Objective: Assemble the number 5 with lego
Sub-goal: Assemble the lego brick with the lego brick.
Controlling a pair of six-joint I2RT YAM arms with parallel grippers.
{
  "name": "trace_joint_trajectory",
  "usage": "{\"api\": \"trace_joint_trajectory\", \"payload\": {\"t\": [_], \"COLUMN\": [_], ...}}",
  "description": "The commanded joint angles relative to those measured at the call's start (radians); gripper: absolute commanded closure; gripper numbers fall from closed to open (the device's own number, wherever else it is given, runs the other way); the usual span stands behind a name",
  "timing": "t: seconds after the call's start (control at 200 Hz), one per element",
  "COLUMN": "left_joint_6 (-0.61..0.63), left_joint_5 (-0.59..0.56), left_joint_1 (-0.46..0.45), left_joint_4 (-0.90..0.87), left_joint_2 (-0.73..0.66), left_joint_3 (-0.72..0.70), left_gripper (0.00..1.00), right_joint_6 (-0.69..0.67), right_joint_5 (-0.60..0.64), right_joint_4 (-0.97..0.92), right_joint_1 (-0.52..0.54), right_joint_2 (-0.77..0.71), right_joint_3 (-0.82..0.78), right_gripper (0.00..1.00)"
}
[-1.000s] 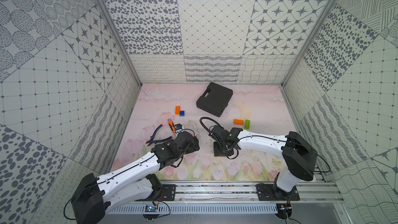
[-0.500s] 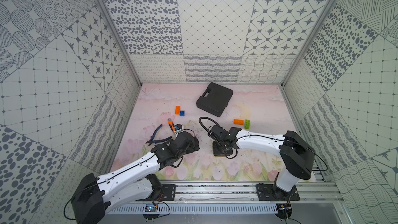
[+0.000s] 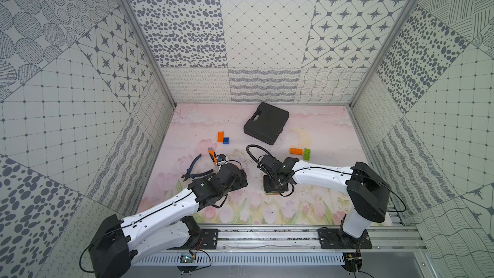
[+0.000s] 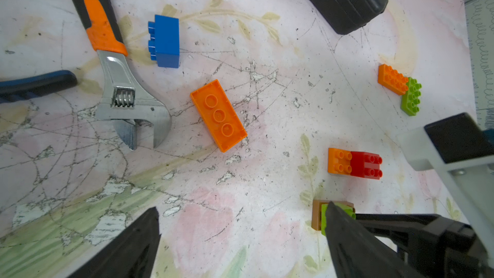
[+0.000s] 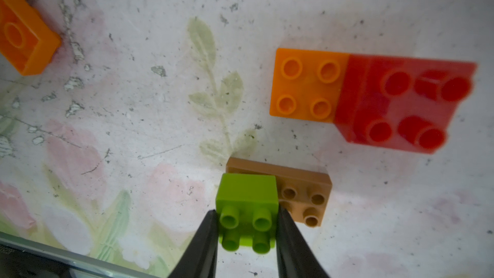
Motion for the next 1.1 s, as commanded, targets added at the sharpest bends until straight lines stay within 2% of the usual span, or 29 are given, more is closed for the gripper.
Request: {"api": "trace_joint_trajectory", "payload": {"t": [0.0, 0.075, 0.145, 0.43, 0.785, 1.096], "left_joint_6": [-0.003, -0.004, -0.007, -0.012, -0.04, -0.042], "left_joint_5": [-0.007, -0.007, -0.012, -0.026, -0.08, -0.077], "left_joint_1": [0.016, 0.015, 0.016, 0.015, 0.016, 0.016], "left_joint_4": [0.002, 0.001, -0.006, -0.021, -0.086, -0.096], "left_joint_2": [0.005, 0.008, 0.008, 0.0, -0.03, -0.027], "left_joint_3": [-0.004, -0.004, -0.002, -0.001, 0.006, 0.012], "left_gripper": [0.0, 0.0, 0.0, 0.0, 0.0, 0.0], "right_joint_6": [0.005, 0.004, 0.01, -0.003, 0.002, 0.011], "right_joint_5": [0.005, 0.004, 0.02, 0.075, 0.055, 0.041], "right_joint_4": [-0.025, -0.039, -0.055, -0.128, -0.061, -0.014], "right_joint_1": [0.006, 0.006, 0.008, 0.013, 0.024, 0.023], "right_joint_2": [0.058, 0.08, 0.092, 0.15, 0.25, 0.281], "right_joint_3": [0.015, 0.021, 0.025, 0.026, -0.043, -0.083], "right_gripper": [0.67, 0.73, 0.75, 0.74, 0.78, 0.79]}}
